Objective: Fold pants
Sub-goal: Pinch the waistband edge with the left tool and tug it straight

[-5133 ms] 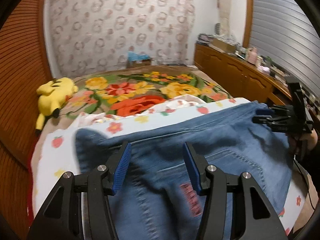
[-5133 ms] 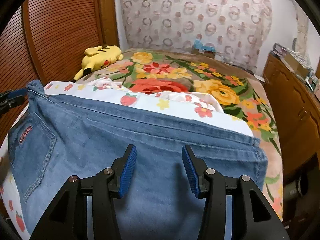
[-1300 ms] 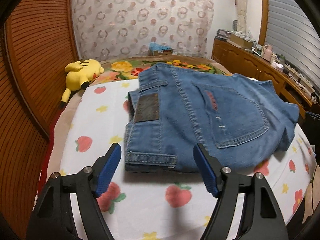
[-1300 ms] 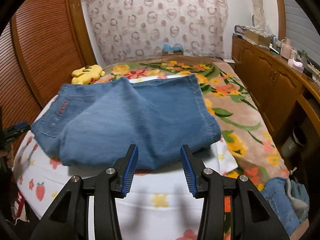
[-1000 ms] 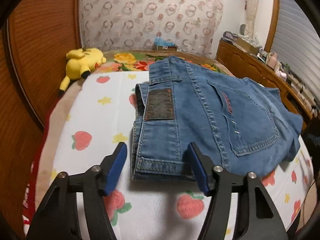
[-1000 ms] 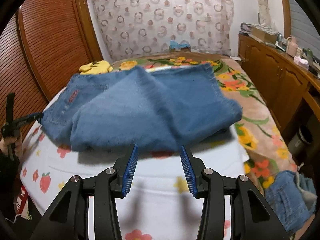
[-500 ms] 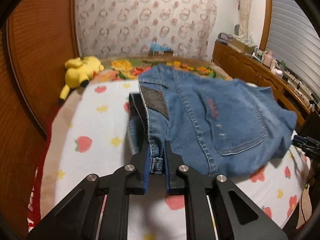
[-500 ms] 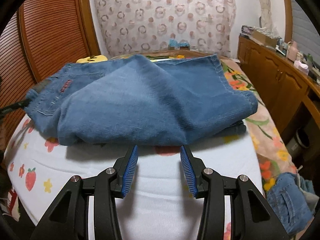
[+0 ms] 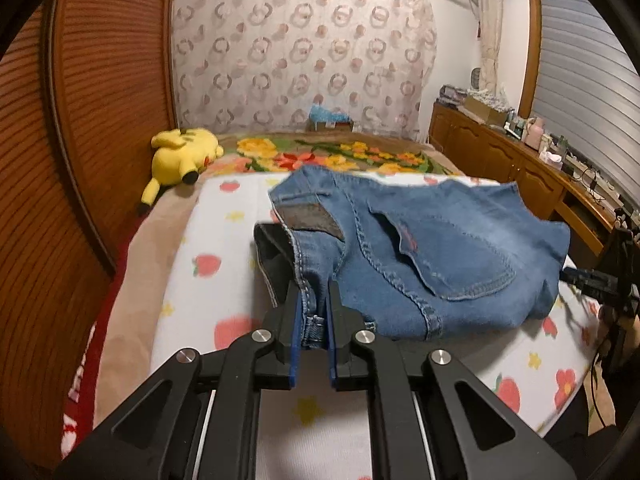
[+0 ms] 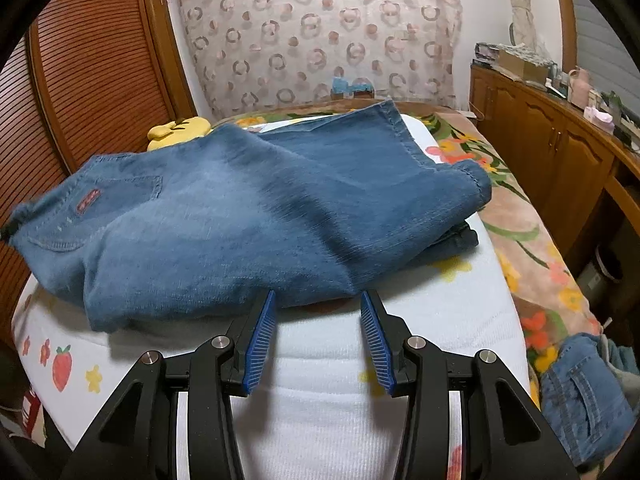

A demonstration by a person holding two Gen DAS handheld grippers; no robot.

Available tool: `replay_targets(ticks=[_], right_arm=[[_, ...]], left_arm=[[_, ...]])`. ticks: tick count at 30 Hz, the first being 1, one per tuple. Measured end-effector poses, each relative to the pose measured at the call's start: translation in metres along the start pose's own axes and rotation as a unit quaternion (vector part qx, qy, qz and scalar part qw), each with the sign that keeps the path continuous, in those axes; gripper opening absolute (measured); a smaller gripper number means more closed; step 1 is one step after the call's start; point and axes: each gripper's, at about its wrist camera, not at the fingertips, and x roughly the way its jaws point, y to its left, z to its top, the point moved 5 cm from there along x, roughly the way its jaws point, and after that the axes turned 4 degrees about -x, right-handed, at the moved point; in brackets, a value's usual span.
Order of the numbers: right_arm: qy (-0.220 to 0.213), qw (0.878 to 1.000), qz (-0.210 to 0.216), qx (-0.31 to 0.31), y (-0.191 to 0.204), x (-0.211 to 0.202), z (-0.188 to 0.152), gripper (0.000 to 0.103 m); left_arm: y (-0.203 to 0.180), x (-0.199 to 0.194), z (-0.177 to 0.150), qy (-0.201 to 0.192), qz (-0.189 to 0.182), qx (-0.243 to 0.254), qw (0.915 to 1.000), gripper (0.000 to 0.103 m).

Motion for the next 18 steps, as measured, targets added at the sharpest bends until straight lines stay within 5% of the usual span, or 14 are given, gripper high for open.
replay_targets(ticks=[8, 12, 14, 18], right_arm=[[0.0, 1.0, 0.001, 0.007, 0.0, -0.005, 0.0, 0.046], [-0.003, 1.0, 0.0, 0.009, 0.002, -0.006, 0.0, 0.046], [-0.004, 1.0, 0.0, 0.009, 0.002, -0.007, 0.0, 0.046], [-0.004, 1.0, 0.0, 0.011, 0.001, -0.007, 0.0, 0.046]], left_arm=[[-0.013, 0.001, -0.021, 0.02, 0.012, 0.004, 0.9997, 0.018], [-0.014, -0.007, -0.013, 0.001, 0.014, 0.008, 0.9999, 0.048], [-0.019, -0.012, -0.008, -0.013, 0.013, 0.013, 0.9997, 0.052], [-0.032, -0.012, -0.002, -0.028, -0.001, 0.024, 0.9993, 0.077]])
